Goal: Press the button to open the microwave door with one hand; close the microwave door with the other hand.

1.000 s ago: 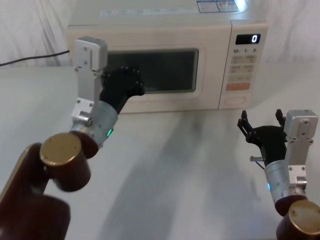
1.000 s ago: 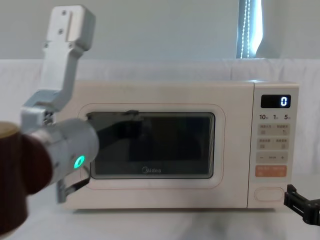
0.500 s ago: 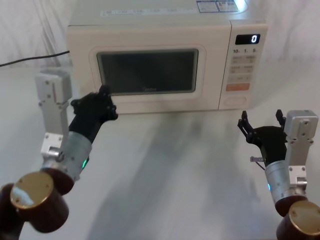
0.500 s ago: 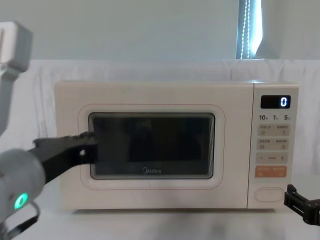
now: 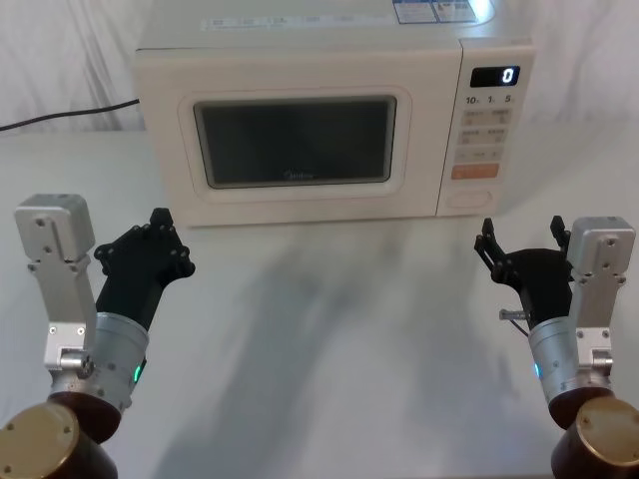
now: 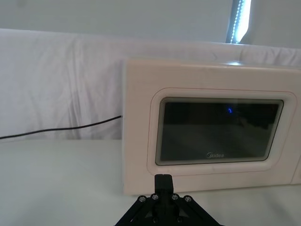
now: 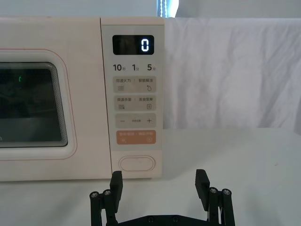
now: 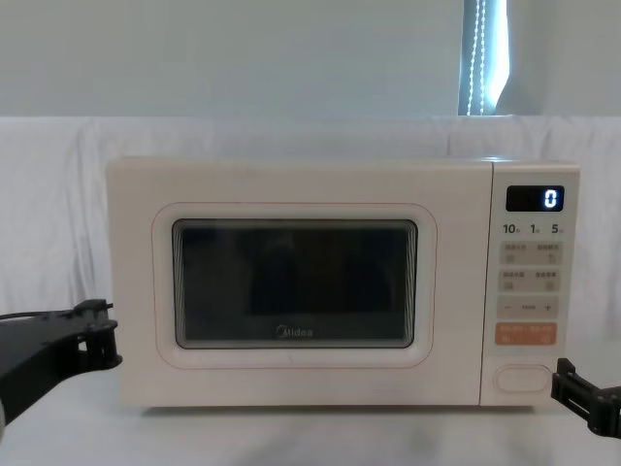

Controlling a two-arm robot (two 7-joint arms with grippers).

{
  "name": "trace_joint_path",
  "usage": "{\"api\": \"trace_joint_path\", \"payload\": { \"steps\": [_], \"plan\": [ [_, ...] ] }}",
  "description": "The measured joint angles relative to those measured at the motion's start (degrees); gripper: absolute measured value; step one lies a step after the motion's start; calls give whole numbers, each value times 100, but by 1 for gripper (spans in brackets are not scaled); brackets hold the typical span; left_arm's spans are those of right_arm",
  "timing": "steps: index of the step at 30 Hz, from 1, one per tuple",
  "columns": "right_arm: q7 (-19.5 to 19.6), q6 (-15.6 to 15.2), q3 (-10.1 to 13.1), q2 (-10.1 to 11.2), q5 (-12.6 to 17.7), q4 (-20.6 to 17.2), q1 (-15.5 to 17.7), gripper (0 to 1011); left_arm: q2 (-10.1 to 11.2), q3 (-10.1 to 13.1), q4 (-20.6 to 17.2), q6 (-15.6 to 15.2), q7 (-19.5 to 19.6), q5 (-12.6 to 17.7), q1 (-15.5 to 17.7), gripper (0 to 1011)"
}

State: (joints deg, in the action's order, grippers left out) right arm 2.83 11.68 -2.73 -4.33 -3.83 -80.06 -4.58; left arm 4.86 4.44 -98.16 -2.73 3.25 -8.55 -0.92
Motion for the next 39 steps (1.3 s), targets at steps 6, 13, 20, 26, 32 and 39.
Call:
{"api": "trace_joint_path", "payload": {
  "steps": [6, 13, 20, 26, 32, 39],
  "plan": [
    [0, 0, 0, 0, 0, 1, 0, 1002, -107, -13, 23, 19, -60, 73, -3, 0],
    [0, 0, 0, 0, 0, 0, 0, 1002, -268, -1, 186, 21, -149, 202, 141, 0],
    [0, 0, 0, 0, 0, 0, 0, 1002, -399, 7, 350, -5, -205, 283, 223, 0],
    [0, 0, 0, 0, 0, 0, 0, 1002, -453, -10, 441, -11, -208, 324, 229, 0],
    [0, 0, 0, 0, 0, 1, 0, 1002, -485, -50, 469, 32, -203, 343, 188, 0],
    [0, 0, 0, 0, 0, 0, 0, 1002, -497, -69, 475, 111, -219, 393, 158, 0]
  ]
}}
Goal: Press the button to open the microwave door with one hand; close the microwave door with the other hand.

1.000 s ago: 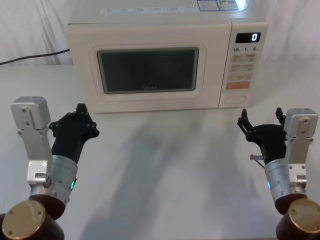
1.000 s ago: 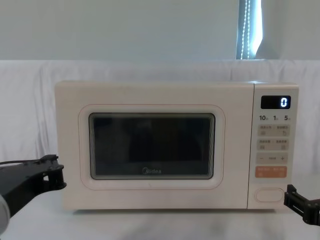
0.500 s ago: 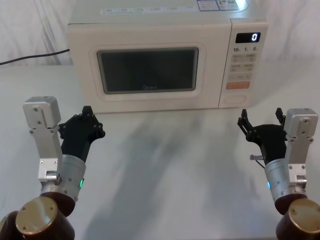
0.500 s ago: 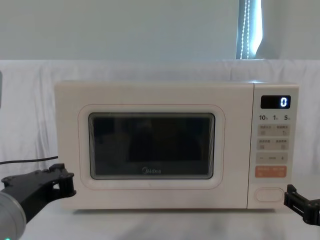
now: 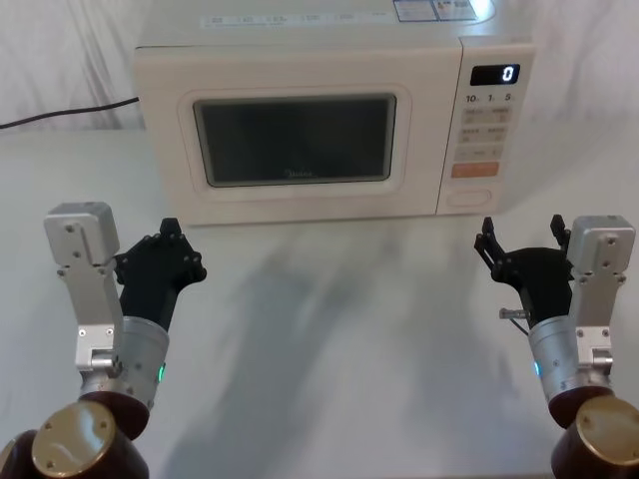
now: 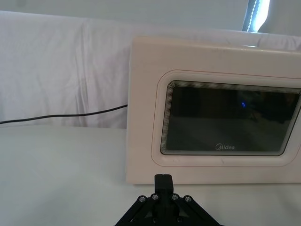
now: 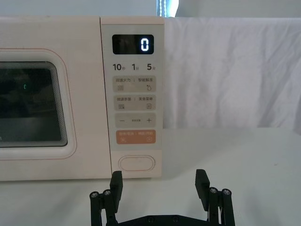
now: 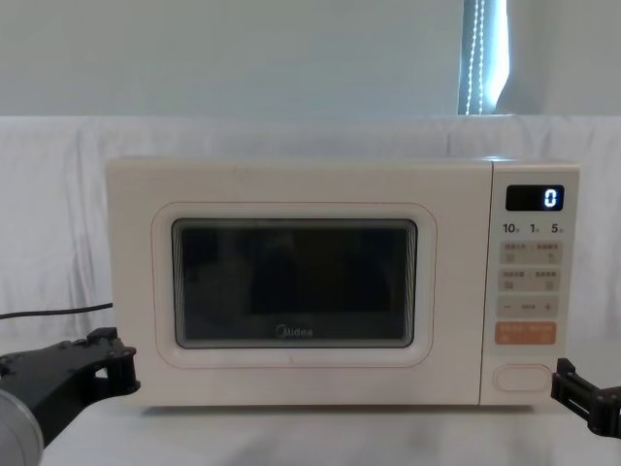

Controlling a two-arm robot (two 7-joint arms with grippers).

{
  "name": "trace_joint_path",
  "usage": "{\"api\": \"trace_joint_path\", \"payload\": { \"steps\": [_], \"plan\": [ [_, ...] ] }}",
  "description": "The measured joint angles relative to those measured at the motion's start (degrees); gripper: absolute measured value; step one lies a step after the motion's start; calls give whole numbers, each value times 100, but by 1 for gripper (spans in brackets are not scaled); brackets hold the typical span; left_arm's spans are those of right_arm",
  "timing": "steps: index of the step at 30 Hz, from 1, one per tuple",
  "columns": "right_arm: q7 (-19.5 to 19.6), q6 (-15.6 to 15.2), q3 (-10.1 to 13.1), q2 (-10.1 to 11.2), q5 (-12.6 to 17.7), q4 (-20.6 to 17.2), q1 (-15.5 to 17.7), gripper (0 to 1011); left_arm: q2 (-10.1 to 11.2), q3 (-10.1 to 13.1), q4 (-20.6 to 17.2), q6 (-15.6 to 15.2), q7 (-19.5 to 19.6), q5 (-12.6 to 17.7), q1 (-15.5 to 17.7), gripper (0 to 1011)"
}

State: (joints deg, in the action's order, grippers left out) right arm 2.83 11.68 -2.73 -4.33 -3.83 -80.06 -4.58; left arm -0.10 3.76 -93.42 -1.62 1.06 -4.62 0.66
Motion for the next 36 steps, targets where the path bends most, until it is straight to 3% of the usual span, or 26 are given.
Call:
{"api": "trace_joint_path", "payload": {
  "steps": [36],
  "plan": [
    [0, 0, 0, 0, 0, 0, 0, 1002, 9, 10, -7, -27, 18, -31, 9, 0]
  ]
}}
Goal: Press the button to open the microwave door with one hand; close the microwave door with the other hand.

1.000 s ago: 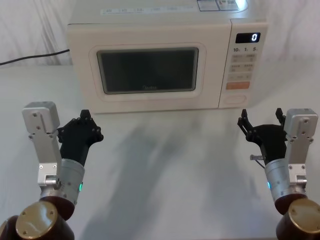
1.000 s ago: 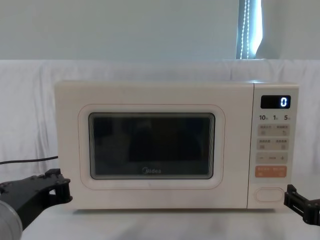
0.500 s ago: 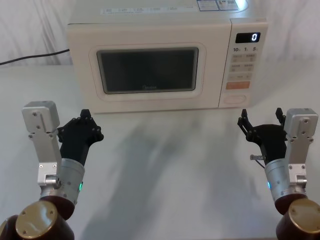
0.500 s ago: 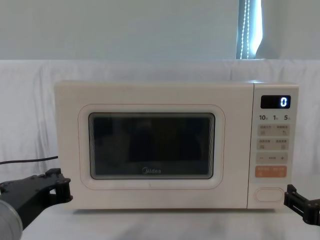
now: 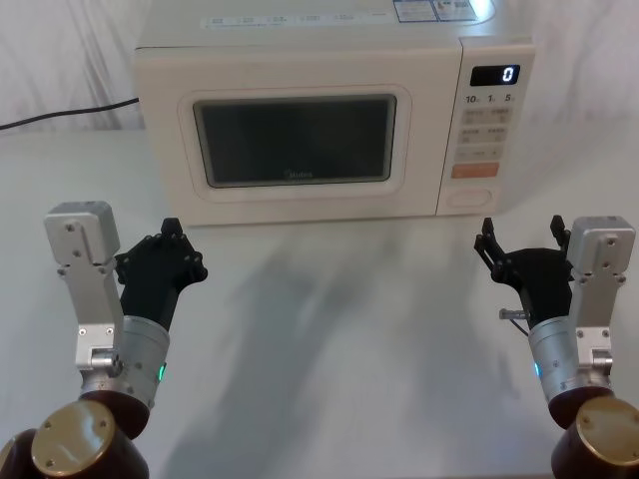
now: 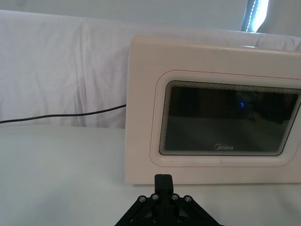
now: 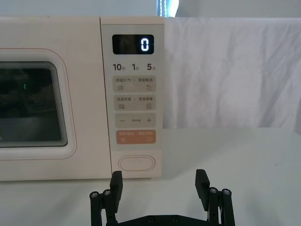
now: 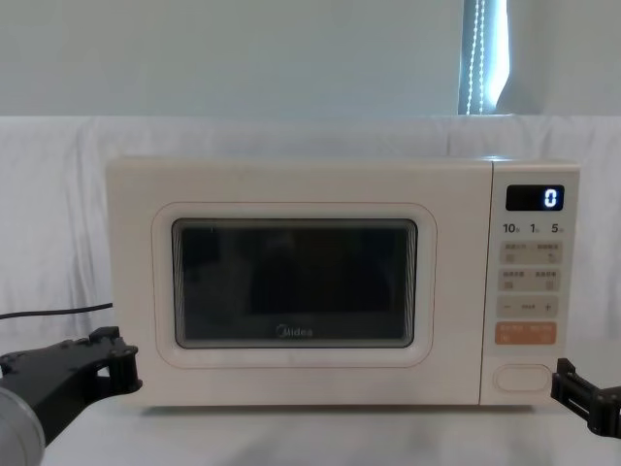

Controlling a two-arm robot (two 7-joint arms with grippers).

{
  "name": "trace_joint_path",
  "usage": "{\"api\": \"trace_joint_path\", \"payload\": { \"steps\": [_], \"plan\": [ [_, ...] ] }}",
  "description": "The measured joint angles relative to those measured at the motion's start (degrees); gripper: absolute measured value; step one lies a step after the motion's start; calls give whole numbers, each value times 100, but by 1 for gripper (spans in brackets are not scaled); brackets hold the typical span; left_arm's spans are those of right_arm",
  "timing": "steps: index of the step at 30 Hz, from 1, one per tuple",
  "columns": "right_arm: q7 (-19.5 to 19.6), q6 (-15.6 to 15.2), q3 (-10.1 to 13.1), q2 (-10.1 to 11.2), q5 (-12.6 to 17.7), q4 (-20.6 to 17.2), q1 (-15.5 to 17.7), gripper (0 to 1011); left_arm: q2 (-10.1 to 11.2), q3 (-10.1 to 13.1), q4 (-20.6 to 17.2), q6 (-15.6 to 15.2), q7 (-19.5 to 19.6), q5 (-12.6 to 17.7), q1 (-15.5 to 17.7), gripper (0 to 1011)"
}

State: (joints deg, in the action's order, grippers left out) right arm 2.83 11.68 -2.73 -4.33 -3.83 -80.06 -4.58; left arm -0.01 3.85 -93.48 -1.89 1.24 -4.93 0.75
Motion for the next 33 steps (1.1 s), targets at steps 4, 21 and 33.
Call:
{"api": "trace_joint_path", "payload": {
  "steps": [4, 21, 33],
  "plan": [
    [0, 0, 0, 0, 0, 0, 0, 1002, 0, 0, 0, 0, 0, -1, 0, 0],
    [0, 0, 0, 0, 0, 0, 0, 1002, 0, 0, 0, 0, 0, -1, 0, 0],
    [0, 0, 0, 0, 0, 0, 0, 1002, 0, 0, 0, 0, 0, -1, 0, 258]
  ]
}}
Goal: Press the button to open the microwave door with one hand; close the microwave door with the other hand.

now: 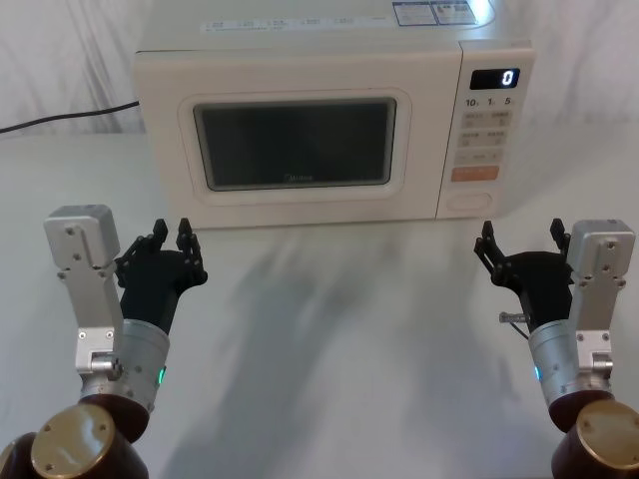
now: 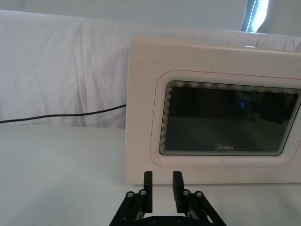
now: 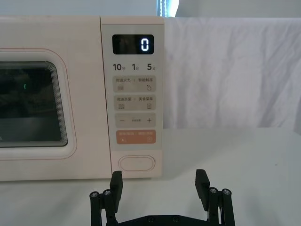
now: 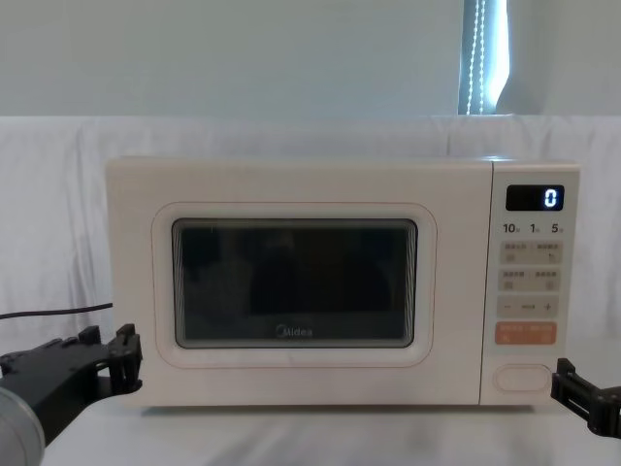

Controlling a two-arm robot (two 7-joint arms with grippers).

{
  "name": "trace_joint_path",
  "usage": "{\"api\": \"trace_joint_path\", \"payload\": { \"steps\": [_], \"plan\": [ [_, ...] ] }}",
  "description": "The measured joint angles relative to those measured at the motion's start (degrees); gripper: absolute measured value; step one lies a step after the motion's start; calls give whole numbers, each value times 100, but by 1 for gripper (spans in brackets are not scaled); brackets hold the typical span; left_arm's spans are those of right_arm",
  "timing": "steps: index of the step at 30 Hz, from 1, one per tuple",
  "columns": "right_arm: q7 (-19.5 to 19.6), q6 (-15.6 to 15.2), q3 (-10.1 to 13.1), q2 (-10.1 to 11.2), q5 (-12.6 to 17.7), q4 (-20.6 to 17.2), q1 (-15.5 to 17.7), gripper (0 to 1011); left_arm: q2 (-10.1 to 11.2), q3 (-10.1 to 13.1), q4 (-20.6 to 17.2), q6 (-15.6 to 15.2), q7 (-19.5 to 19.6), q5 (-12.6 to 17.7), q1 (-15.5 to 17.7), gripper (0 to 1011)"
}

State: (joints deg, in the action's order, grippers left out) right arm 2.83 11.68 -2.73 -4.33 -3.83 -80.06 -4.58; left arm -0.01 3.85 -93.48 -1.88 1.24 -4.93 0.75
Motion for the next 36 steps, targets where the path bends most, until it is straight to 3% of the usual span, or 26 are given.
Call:
{"api": "trace_joint_path", "payload": {
  "steps": [4, 5, 9, 14, 24, 36],
  "plan": [
    [0, 0, 0, 0, 0, 0, 0, 1002, 0, 0, 0, 0, 0, 0, 0, 363],
    [0, 0, 0, 0, 0, 0, 0, 1002, 0, 0, 0, 0, 0, 0, 0, 447],
    [0, 0, 0, 0, 0, 0, 0, 1002, 0, 0, 0, 0, 0, 1, 0, 528],
    [0, 0, 0, 0, 0, 0, 0, 1002, 0, 0, 0, 0, 0, 1, 0, 711],
    [0, 0, 0, 0, 0, 0, 0, 1002, 0, 0, 0, 0, 0, 1, 0, 986],
    [0, 0, 0, 0, 0, 0, 0, 1002, 0, 0, 1, 0, 0, 1, 0, 1001]
  ]
}}
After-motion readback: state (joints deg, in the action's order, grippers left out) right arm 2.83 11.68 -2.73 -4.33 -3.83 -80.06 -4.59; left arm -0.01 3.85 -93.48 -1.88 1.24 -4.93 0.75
